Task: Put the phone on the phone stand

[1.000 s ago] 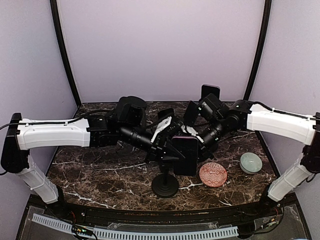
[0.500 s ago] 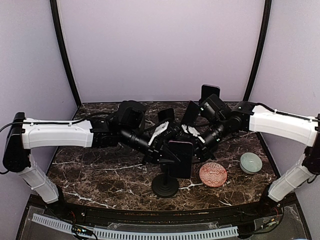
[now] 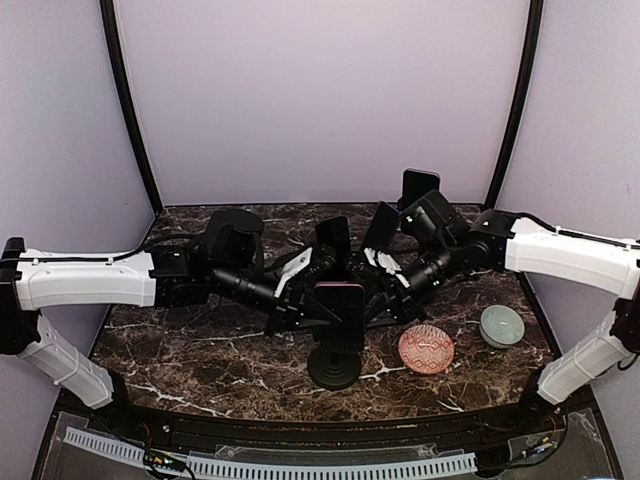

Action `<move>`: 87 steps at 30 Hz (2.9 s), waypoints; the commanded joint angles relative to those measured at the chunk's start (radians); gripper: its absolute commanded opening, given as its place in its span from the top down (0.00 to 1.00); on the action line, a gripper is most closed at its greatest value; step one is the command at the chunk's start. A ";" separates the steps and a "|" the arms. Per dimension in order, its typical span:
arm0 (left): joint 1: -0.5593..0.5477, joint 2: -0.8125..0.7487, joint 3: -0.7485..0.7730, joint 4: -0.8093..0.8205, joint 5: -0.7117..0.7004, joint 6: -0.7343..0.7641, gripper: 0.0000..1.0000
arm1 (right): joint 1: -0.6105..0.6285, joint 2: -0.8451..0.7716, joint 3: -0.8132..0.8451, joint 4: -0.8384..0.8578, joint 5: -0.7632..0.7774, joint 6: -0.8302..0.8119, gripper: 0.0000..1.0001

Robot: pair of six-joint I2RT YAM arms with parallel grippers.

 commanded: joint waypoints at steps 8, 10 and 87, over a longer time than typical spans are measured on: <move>0.023 -0.013 0.011 -0.226 -0.149 -0.030 1.00 | -0.032 -0.064 -0.018 -0.128 0.021 -0.013 1.00; 0.023 0.003 0.030 -0.245 -0.166 -0.030 1.00 | -0.044 -0.062 -0.016 -0.167 0.014 -0.034 1.00; -0.182 0.271 0.255 0.021 -0.413 -0.182 0.48 | -0.209 -0.198 -0.036 -0.293 -0.165 -0.175 0.31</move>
